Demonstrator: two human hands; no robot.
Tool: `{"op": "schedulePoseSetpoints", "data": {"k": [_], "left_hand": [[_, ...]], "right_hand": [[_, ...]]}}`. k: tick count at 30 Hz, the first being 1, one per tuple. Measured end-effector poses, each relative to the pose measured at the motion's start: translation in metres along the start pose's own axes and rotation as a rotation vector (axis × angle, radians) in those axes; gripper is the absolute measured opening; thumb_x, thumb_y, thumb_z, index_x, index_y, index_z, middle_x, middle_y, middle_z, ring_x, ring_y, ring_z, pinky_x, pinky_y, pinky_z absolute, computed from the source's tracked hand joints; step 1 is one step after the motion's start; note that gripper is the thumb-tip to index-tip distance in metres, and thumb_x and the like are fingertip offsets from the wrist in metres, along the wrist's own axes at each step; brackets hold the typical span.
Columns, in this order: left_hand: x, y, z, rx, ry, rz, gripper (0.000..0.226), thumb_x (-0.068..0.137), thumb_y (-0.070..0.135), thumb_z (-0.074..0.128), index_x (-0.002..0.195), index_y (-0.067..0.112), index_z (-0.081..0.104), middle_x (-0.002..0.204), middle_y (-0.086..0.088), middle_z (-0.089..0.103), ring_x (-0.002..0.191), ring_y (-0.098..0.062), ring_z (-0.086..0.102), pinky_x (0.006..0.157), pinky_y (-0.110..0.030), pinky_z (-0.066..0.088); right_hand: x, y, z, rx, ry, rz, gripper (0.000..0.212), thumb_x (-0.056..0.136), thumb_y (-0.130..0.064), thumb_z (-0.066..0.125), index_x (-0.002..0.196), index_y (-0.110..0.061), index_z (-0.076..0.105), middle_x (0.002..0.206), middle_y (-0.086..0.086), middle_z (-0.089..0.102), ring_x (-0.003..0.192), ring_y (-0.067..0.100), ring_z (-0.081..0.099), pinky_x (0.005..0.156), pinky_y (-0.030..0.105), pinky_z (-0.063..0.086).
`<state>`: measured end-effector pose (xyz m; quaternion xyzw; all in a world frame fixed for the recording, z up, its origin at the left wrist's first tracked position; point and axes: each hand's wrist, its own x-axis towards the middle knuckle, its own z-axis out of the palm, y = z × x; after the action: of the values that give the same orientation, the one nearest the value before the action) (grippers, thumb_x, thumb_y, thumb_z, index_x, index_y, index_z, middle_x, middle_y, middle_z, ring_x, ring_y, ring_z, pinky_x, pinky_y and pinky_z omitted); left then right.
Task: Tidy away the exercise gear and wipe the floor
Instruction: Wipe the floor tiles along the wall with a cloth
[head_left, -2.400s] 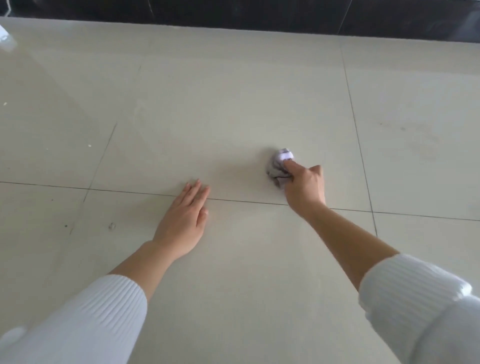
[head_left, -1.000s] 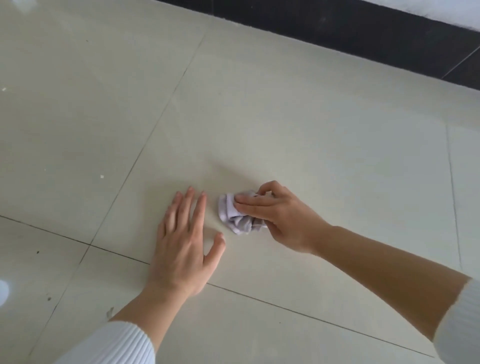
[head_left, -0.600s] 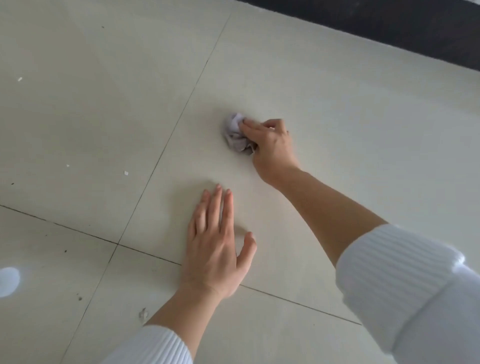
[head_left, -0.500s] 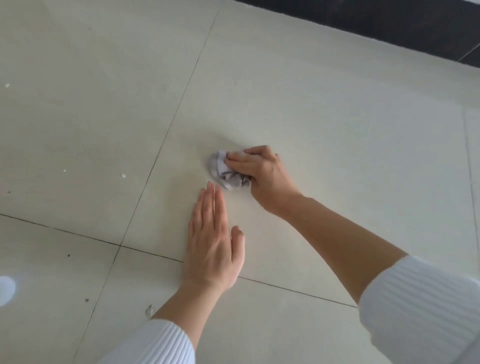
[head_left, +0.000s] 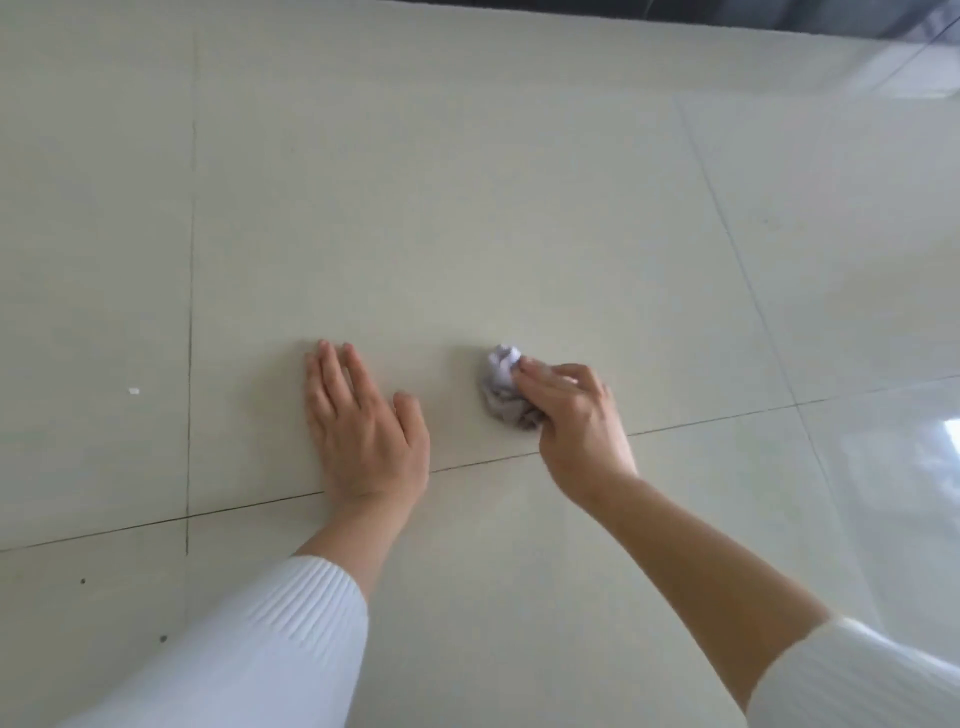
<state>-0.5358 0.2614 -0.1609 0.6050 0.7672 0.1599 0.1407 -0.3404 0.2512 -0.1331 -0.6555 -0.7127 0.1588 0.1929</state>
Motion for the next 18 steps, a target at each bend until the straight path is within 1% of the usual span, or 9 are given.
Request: {"op": "schedulePoseSetpoints", "data": {"k": [4,7,8,10,11,13,15,16,18], "left_hand": [[-0.001,-0.001,-0.005,-0.018,-0.032,0.020,0.073,0.084,0.032,0.026,0.145,-0.007,0.026,0.154,-0.025,0.021,0.144,-0.036,0.013,0.119,-0.041,0.008],[-0.002,-0.003,-0.007,-0.034,-0.053,0.037,0.075,0.085,0.037,0.030,0.146,-0.007,0.023,0.155,-0.025,0.018,0.145,-0.036,0.010,0.119,-0.042,0.008],[-0.003,-0.003,-0.007,-0.030,-0.049,0.050,0.077,0.085,0.039,0.032,0.146,-0.007,0.023,0.155,-0.025,0.017,0.145,-0.036,0.010,0.119,-0.043,0.008],[-0.003,-0.003,-0.007,-0.029,-0.040,0.057,0.080,0.084,0.043,0.036,0.146,-0.006,0.024,0.155,-0.026,0.017,0.145,-0.036,0.009,0.119,-0.043,0.008],[-0.002,-0.004,-0.006,-0.028,-0.045,0.054,0.082,0.084,0.045,0.036,0.146,-0.006,0.023,0.155,-0.026,0.015,0.145,-0.036,0.008,0.119,-0.042,0.007],[-0.002,-0.007,-0.007,0.007,-0.093,0.067,0.086,0.083,0.047,0.037,0.148,-0.006,0.018,0.156,-0.026,0.010,0.146,-0.035,0.004,0.120,-0.041,0.003],[-0.009,-0.007,-0.011,0.082,-0.182,0.107,0.084,0.089,0.045,0.038,0.148,-0.008,0.011,0.156,-0.029,0.002,0.146,-0.038,-0.004,0.120,-0.042,-0.002],[-0.018,-0.004,-0.013,0.123,-0.230,0.125,0.079,0.094,0.041,0.038,0.147,-0.009,0.008,0.155,-0.031,-0.002,0.145,-0.040,-0.007,0.119,-0.043,-0.004],[-0.049,0.005,-0.014,0.175,-0.295,0.156,0.072,0.098,0.035,0.033,0.147,-0.010,0.005,0.154,-0.032,-0.006,0.144,-0.042,-0.011,0.119,-0.045,-0.005]], "right_hand": [[-0.124,-0.024,-0.007,0.009,-0.258,-0.271,0.042,0.084,-0.006,0.049,0.113,-0.030,0.068,0.127,-0.019,0.060,0.105,0.022,0.055,0.082,0.034,0.052],[-0.186,-0.025,-0.027,-0.094,-0.456,-0.571,0.032,0.103,-0.021,0.031,0.115,-0.038,0.056,0.129,-0.027,0.051,0.110,0.010,0.050,0.092,0.019,0.045],[-0.190,-0.023,-0.034,-0.152,-0.498,-0.640,0.032,0.105,-0.023,0.027,0.116,-0.039,0.052,0.127,-0.030,0.050,0.112,0.007,0.049,0.093,0.016,0.043],[-0.173,-0.011,-0.045,-0.147,-0.443,-0.677,0.035,0.099,-0.018,0.035,0.113,-0.038,0.060,0.123,-0.027,0.057,0.108,0.008,0.052,0.087,0.016,0.046],[-0.155,-0.010,-0.051,-0.080,-0.379,-0.597,0.037,0.094,-0.015,0.039,0.110,-0.034,0.065,0.120,-0.020,0.063,0.104,0.012,0.056,0.084,0.021,0.049],[-0.104,0.000,-0.067,0.072,-0.265,-0.276,0.033,0.094,-0.015,0.037,0.101,-0.025,0.068,0.097,-0.010,0.071,0.088,0.015,0.061,0.076,0.029,0.051],[-0.048,0.022,-0.083,0.123,-0.158,0.100,0.030,0.094,-0.011,0.042,0.086,-0.018,0.070,0.072,-0.007,0.067,0.069,0.014,0.061,0.061,0.025,0.046],[-0.025,0.035,-0.089,0.068,-0.091,0.267,0.032,0.089,-0.004,0.044,0.089,-0.019,0.072,0.075,-0.002,0.066,0.070,0.020,0.061,0.058,0.025,0.045],[0.000,0.057,-0.093,-0.094,-0.024,0.470,0.045,0.086,-0.001,0.040,0.112,-0.023,0.069,0.090,0.012,0.058,0.092,0.032,0.055,0.071,0.029,0.048]]}}
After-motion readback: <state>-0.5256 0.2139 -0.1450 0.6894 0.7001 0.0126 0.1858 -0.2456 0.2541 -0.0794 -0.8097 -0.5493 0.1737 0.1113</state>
